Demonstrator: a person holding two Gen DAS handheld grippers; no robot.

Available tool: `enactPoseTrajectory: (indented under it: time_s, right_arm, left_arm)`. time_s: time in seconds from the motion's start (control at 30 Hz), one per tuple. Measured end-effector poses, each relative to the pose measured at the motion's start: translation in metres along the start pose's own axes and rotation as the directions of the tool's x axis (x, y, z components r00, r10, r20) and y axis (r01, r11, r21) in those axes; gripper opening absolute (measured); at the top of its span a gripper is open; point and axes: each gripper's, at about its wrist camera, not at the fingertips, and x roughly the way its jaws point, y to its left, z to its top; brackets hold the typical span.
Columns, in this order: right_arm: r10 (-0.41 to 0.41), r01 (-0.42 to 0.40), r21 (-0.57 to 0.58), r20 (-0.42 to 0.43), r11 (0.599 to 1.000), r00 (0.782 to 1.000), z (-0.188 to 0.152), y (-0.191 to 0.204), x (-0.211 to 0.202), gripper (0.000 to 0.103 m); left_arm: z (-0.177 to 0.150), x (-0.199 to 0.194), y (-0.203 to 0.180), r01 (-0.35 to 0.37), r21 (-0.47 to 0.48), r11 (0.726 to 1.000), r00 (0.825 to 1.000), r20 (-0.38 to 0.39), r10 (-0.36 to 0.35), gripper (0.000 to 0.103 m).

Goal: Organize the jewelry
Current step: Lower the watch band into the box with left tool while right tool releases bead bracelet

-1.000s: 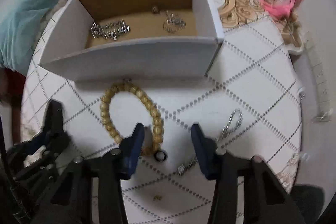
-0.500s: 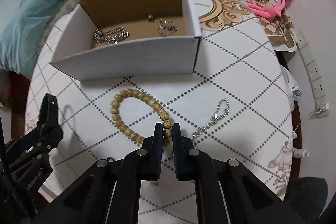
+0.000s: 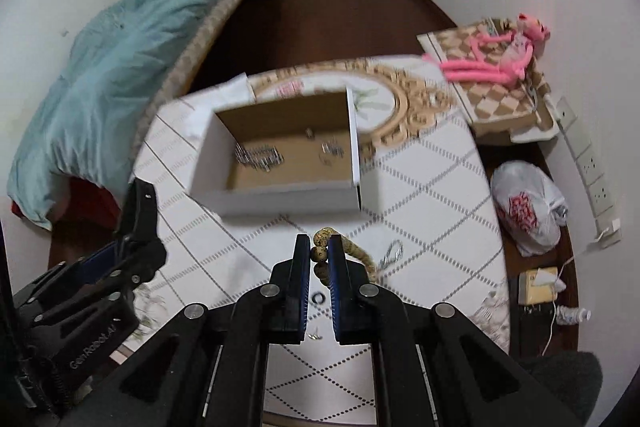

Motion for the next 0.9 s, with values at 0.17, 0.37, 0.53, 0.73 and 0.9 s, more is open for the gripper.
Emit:
enactPoseTrajectory:
  time_s: [0.17, 0.37, 0.53, 0.73, 0.9]
  right_arm:
    - [0.063, -0.063, -0.012, 0.055, 0.998, 0.996, 0.033, 0.004, -0.029, 0.009]
    - [0.122, -0.121, -0.023, 0.040, 0.992, 0.992, 0.073, 0.003, -0.017, 0.009]
    - [0.147, -0.147, -0.002, -0.040, 0.989, 0.988, 0.093, -0.002, 0.021, 0.009]
    - [0.177, -0.175, 0.021, -0.144, 0.984, 0.974, 0.106, -0.006, 0.069, 0.009]
    - [0.221, -0.219, 0.036, -0.226, 0.975, 0.949, 0.110, -0.005, 0.094, 0.010]
  left_arm:
    - [0.031, -0.003, -0.005, 0.044, 0.008, 0.999, 0.999, 0.020, -0.045, 0.042]
    - [0.067, 0.024, -0.009, 0.092, 0.021, 0.996, 0.995, -0.041, -0.091, 0.042]
    - [0.079, 0.055, -0.004, 0.100, 0.001, 0.995, 0.989, -0.110, -0.099, 0.046]
    - [0.092, 0.086, 0.003, 0.109, -0.048, 0.993, 0.977, -0.180, -0.116, 0.061]
    - [0.099, 0.086, 0.010, 0.067, -0.063, 0.996, 0.983, -0.166, -0.076, 0.098]
